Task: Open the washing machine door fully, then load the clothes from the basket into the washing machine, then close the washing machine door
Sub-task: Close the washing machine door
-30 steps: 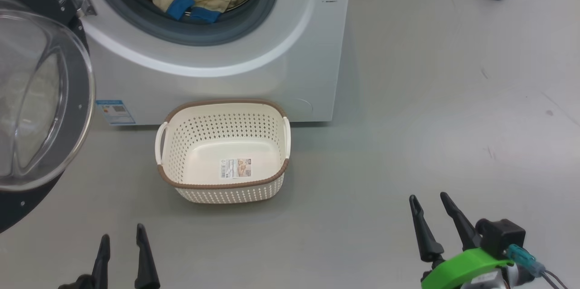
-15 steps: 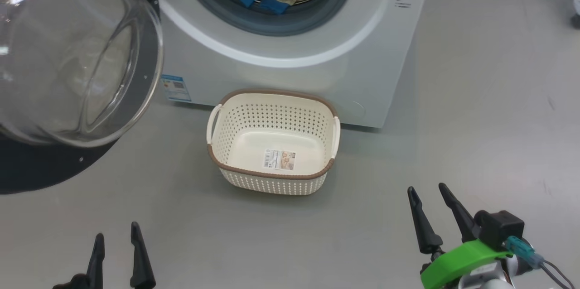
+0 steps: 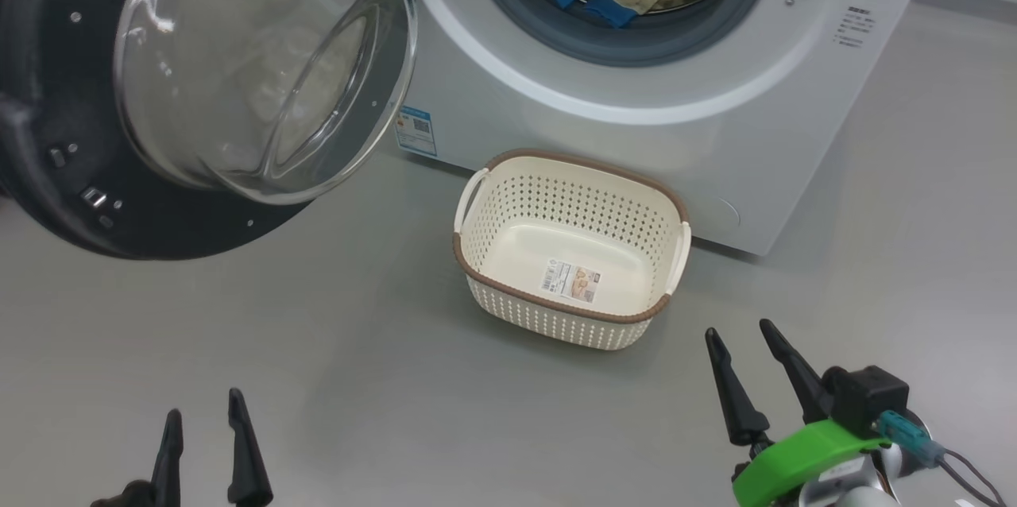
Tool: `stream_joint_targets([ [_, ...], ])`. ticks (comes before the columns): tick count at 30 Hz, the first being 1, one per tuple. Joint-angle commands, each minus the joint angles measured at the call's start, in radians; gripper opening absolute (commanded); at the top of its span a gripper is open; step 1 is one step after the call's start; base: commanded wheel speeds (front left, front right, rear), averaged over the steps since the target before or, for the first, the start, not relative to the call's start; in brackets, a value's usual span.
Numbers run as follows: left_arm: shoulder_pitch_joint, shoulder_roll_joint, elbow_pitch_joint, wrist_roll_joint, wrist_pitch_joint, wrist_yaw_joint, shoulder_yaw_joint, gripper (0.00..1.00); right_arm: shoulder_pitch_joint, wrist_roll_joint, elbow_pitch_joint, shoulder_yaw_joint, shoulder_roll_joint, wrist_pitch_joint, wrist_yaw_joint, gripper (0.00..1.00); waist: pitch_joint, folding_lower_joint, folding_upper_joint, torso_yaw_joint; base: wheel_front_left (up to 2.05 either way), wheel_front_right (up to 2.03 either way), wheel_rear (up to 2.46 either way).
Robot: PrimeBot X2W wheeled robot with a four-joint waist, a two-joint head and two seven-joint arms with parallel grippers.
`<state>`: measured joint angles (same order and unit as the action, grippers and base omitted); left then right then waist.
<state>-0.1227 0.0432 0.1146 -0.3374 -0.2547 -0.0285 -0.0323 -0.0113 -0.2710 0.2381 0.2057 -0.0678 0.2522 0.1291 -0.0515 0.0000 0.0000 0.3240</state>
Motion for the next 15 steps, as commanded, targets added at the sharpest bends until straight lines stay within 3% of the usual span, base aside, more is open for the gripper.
stream_joint_targets([
  [1, 0.032, 0.007, -0.036, -0.009, -0.007, -0.008, 0.032, 1.0, 0.044, 0.008, -0.026, 0.026, -0.023, 0.01, 0.002, 1.0, 0.003, 0.0, 0.0, 0.032, 0.0, 0.0, 0.0],
  [15, 0.022, 0.007, -0.036, -0.012, -0.007, -0.013, 0.026, 1.0, 0.05, 0.006, -0.021, 0.047, -0.033, 0.01, 0.002, 1.0, 0.022, 0.0, 0.0, 0.121, 0.0, 0.0, 0.0],
])
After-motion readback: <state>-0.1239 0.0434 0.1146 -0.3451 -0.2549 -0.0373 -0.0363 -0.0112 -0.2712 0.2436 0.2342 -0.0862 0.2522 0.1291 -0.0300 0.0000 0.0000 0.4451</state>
